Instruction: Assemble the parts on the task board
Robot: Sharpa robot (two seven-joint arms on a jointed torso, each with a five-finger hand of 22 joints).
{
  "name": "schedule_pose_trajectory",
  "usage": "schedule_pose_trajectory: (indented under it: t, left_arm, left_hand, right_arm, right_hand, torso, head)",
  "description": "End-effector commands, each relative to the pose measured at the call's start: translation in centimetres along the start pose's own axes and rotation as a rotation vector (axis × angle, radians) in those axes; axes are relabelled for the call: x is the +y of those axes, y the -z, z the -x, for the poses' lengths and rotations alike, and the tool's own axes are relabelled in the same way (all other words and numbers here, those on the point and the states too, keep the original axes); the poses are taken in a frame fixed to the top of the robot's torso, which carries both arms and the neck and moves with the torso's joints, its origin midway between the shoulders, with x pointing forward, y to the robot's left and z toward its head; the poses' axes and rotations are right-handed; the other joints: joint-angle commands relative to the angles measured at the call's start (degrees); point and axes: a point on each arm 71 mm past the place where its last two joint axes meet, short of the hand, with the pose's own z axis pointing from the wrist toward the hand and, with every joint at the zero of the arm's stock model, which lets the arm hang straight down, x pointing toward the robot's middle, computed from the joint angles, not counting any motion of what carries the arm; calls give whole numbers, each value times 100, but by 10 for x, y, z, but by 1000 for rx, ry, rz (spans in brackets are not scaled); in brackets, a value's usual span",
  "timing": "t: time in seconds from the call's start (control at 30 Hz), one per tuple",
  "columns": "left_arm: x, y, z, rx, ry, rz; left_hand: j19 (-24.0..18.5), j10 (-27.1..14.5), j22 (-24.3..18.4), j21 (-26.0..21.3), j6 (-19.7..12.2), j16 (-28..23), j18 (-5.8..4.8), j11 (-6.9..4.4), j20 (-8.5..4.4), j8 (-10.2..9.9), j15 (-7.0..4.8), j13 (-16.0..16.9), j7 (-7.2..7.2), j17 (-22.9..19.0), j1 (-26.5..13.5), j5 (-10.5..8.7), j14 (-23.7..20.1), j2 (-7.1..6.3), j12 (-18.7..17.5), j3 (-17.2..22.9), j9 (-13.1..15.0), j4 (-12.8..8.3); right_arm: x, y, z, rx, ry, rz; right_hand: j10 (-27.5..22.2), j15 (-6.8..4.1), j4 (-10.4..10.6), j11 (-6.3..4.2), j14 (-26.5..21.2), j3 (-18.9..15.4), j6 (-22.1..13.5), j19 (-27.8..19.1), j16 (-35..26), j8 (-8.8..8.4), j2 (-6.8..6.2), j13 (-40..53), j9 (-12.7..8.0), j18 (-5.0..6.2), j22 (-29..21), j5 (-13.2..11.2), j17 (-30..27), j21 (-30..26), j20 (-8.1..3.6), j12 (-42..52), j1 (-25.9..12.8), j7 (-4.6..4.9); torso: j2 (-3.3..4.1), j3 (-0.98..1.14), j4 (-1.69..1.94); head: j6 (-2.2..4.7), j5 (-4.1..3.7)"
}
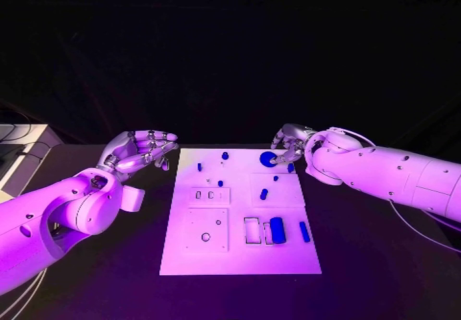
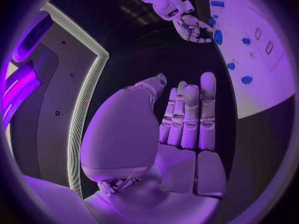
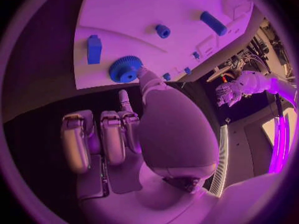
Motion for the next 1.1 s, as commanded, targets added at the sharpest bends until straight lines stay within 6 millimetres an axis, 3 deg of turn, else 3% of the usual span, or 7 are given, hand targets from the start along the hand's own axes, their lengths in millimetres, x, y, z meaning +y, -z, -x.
schedule_pose_trajectory:
  t: [0.03,0.37,0.77,1.1]
  left_arm:
    - [-1,-1,-2,20,3,-7]
    - [0,-1,-2,18,2,-6]
    - [0,-1,-2,19,3,-5]
    - [0,-1,-2,19,3,-4]
  left_hand:
    - [-35,-3,8,25,-9,21,83,-2,-4,-9,-7,10,-33,3,-68,-12,28,0,33,25,6,-17]
    - [-35,-3,8,25,-9,21,83,-2,-4,-9,-7,10,-33,3,-68,-12,28,0,33,25,6,-17]
    - [-40,-18,20,44,-13,42,82,0,-5,-9,-6,13,-31,11,-68,-12,34,11,36,37,8,-21]
    - [-44,-23,27,56,-14,53,82,1,-6,-8,-6,16,-30,13,-64,-11,34,21,42,49,10,-26]
  right_arm:
    - [-1,-1,-5,43,-3,-15]
    - [2,-3,-10,42,3,-13]
    - [3,-7,-14,30,18,-14]
    - [4,-9,-14,22,18,-12]
  right_hand:
    - [609,49,42,29,598,-14,-20,600,36,25,7,1507,-4,-37,1507,-8,1504,12,37,12,49,3]
    - [609,53,71,31,598,-8,-10,600,36,39,30,1507,-4,-37,1507,23,1504,12,43,12,81,4]
    - [609,56,105,34,598,34,-1,600,36,54,74,1507,-7,-37,1507,78,1504,12,50,12,142,6]
    - [609,61,185,38,598,106,15,600,36,74,122,1507,-16,-37,1507,230,1504,12,57,12,168,9]
  torso:
    - [3,0,1]
    - [9,4,-3]
    - [4,-1,-2]
    - [2,2,-9]
  head:
    - [-33,-8]
    - [-12,5]
    - [-36,-3]
    - [-33,-5]
